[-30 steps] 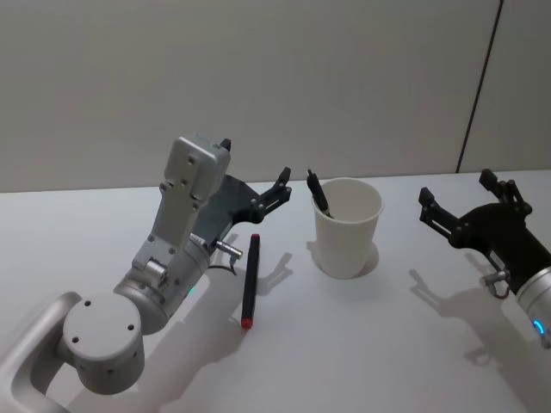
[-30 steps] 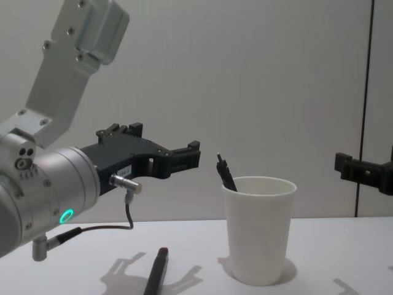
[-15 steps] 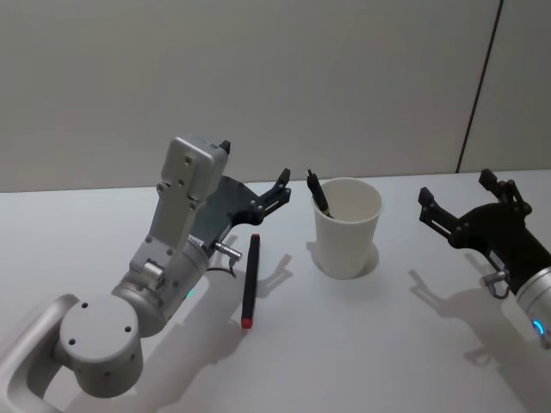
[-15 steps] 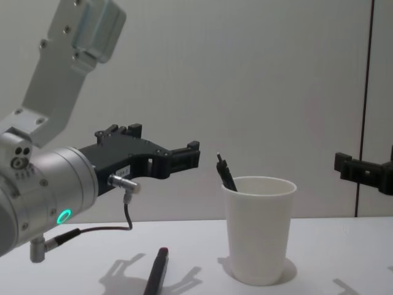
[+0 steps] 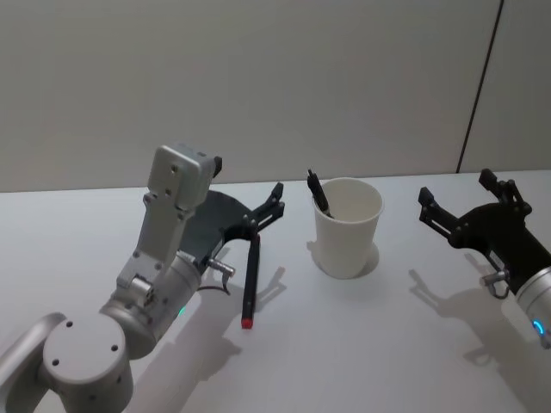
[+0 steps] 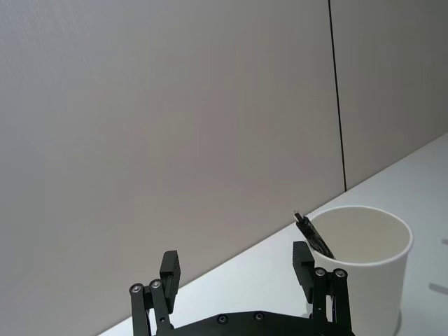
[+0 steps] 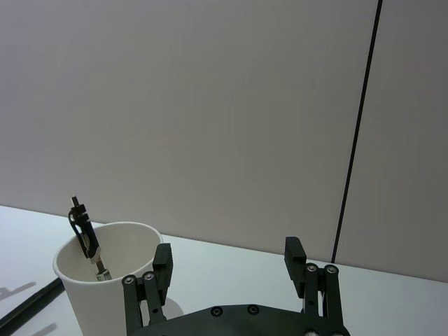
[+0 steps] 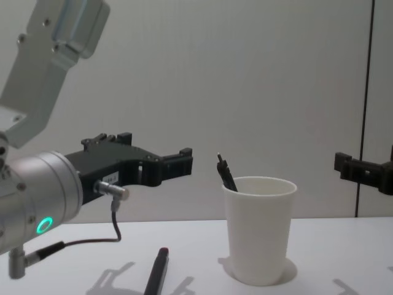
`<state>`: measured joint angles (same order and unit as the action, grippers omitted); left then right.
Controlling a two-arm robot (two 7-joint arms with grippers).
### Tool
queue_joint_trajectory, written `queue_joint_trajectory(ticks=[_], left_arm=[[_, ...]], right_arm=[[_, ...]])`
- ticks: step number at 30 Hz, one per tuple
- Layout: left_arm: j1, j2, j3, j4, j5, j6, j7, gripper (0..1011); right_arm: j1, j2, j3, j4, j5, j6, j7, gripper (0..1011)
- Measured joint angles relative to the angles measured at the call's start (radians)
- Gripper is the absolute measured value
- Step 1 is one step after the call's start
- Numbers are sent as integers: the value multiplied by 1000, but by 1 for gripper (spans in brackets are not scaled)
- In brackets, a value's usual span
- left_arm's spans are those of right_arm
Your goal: Place the pen into the pen holder.
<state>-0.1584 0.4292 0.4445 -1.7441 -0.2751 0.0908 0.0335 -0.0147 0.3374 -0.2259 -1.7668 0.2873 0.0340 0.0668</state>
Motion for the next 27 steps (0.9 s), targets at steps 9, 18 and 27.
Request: queue_joint_trajectory(ticks=[9,18,27], left_arm=[[42,22,0,-61,-26,62,18,1001],[65,33,2,-98,-45,143,11,1001],[77,32,7,-115,-62,227,-18,1001]], right_arm=[[0,0,0,0,0,0,0,1001],[0,0,0,0,0,0,0,1001],[0,0,0,0,0,0,0,1001]])
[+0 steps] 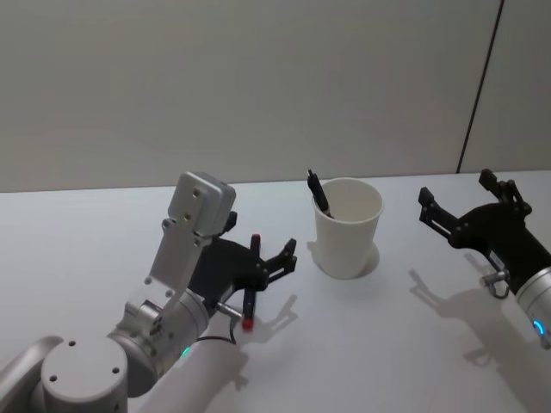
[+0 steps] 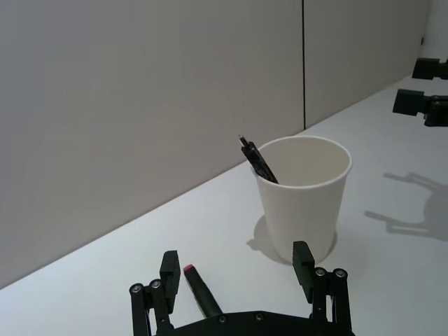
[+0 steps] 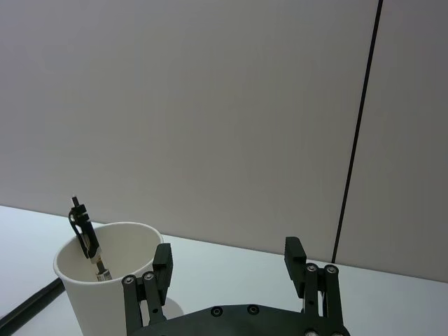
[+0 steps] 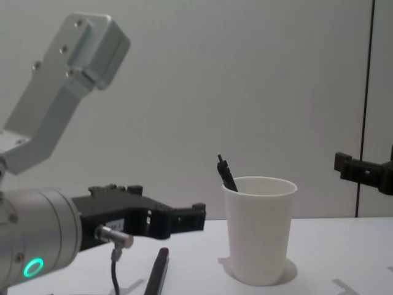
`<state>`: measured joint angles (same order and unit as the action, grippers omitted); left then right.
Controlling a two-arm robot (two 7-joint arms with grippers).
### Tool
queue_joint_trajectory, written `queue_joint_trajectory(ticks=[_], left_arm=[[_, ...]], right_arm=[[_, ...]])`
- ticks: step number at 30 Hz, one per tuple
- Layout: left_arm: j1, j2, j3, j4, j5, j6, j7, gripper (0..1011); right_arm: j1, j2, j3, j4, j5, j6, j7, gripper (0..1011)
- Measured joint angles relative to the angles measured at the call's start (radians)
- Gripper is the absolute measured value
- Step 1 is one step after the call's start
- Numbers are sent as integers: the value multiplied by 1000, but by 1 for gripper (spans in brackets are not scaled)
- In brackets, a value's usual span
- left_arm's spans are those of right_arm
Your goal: Place the pen into the pen holder.
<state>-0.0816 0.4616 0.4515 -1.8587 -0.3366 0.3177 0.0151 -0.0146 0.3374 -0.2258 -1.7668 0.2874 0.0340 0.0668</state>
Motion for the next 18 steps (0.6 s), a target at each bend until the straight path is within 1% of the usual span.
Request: queue_joint_trajectory(ticks=[9,10,12,18], left_arm=[[6,-14,6,-1,-18,70,-10,1001],[6,-14,6,-1,-18,70,-10,1001],[8,-20,7,2,-24,87,-8,1001],[10,-30,9,10,-36,116,6,1001]], right_arm=[[0,0,0,0,0,0,0,1001],[0,0,0,0,0,0,0,1001],[0,0,0,0,0,0,0,1001],[0,0,0,0,0,0,0,1001]])
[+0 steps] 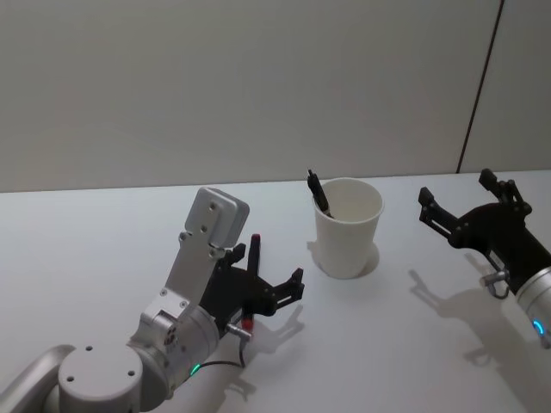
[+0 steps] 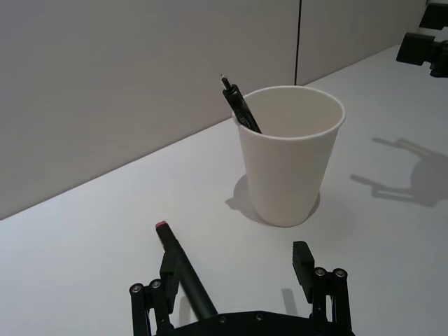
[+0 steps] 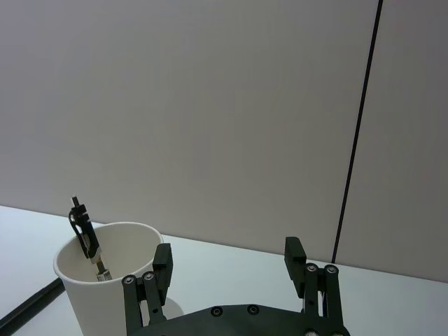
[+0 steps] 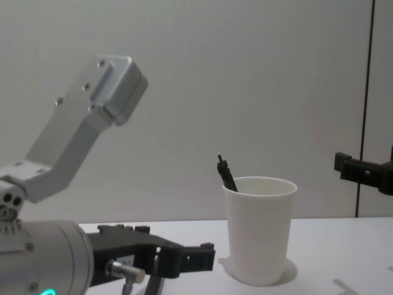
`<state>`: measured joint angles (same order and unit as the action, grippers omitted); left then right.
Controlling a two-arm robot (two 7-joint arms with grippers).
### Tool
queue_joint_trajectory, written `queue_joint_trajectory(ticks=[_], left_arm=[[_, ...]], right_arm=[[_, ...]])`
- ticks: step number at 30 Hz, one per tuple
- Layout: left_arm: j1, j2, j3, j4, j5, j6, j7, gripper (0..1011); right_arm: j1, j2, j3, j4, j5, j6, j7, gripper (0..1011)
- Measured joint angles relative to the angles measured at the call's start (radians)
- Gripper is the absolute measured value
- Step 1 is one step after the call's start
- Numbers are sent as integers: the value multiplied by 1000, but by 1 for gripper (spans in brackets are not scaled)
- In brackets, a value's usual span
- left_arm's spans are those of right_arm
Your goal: Place the pen into the pen holder.
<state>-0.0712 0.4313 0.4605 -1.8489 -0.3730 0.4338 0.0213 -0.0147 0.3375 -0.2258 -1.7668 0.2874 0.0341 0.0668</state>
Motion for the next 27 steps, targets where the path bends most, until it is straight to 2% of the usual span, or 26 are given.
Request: queue_joint_trajectory(ticks=[27], left_arm=[[-15,-76,-2,69,-27,79,95,1001]], right_arm=[[0,0,0,0,0,0,0,1001]])
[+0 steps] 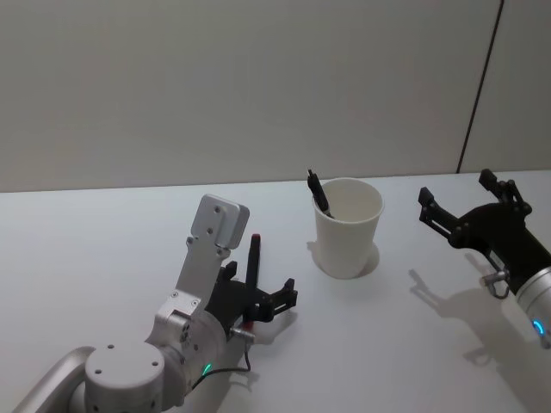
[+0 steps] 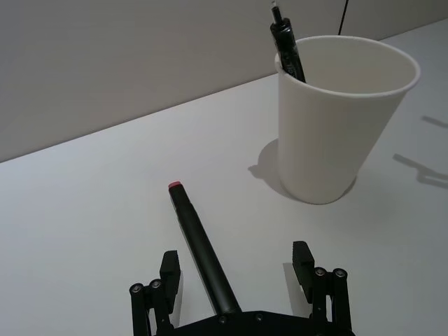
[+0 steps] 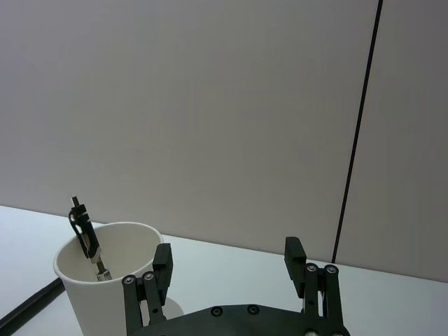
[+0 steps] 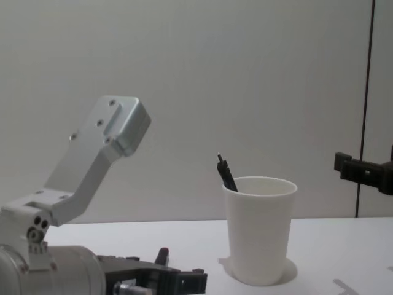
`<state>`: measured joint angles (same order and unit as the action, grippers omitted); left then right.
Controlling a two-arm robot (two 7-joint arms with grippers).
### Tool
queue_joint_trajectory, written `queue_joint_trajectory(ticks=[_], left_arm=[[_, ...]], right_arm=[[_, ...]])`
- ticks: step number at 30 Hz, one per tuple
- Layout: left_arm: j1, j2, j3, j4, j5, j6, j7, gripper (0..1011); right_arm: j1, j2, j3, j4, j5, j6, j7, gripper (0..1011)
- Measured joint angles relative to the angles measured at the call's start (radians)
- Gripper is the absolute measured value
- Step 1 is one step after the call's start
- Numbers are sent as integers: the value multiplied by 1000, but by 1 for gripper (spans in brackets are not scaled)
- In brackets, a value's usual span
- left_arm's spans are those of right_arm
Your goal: Place the pen into the pen holder.
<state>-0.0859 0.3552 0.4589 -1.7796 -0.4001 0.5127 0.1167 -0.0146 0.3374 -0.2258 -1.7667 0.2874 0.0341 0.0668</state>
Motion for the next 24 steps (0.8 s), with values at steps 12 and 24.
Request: queue_joint_trajectory(ticks=[12,24], left_arm=[[-1,-18,-12,17,-22,31,37,1001],[-4,-28,-19,25,-26,60,42,1001]], right_arm=[[0,0,0,0,0,0,0,1001],[0,0,0,0,0,0,0,1001]])
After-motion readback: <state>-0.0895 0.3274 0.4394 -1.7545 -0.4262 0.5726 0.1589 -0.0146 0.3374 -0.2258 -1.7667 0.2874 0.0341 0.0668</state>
